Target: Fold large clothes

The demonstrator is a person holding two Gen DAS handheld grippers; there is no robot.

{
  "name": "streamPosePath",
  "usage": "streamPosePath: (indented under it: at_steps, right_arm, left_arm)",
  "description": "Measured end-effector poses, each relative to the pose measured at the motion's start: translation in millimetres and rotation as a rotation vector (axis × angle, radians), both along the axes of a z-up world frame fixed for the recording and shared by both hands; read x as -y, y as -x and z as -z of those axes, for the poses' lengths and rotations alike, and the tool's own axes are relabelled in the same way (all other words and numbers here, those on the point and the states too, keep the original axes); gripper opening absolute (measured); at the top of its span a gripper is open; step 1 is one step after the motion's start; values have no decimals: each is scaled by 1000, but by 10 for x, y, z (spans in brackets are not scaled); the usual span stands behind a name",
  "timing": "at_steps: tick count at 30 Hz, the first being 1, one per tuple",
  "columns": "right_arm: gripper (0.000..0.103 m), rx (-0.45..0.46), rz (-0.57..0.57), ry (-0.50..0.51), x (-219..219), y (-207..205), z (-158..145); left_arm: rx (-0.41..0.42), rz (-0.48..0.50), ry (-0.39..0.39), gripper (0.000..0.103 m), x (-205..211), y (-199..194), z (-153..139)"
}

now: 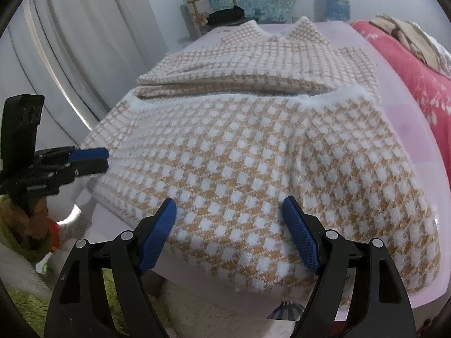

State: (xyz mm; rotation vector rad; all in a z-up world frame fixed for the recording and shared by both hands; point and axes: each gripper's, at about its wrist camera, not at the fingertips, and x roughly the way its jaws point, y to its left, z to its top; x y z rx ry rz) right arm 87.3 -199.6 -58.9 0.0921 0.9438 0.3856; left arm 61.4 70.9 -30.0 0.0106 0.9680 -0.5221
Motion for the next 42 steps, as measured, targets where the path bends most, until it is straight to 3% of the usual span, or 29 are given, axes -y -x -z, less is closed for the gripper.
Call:
streamPosePath:
  at_steps: [2, 11, 17, 26, 28, 35, 38, 42]
  right_arm:
    - [74, 0, 0, -12, 20, -29, -54]
    - [74, 75, 110, 16, 278, -296, -357]
    - [74, 102, 215, 95, 473, -499, -432]
    - [70, 90, 262, 147, 742, -825, -380]
    - [62, 71, 252, 145, 751, -848, -326]
    - [41, 36, 224, 174, 660, -772, -212]
    - [33, 28, 224, 200, 625, -744, -175]
    - [11, 18, 247, 190, 667, -750, -141]
  left_arm:
    - [41, -36, -31, 50, -66, -58, -78]
    - [167, -126, -118, 58, -222, -389, -303]
    - [179, -135, -162, 64, -198, -580, -259]
    - [191, -183, -182, 65, -297, -847, -191]
    - [168, -183, -191, 64, -307, -897, -132]
    - [127, -181, -204, 39, -339, -925, 6]
    - [120, -187, -205, 34, -356, -893, 34]
    - [117, -200, -235, 29, -351, -900, 119]
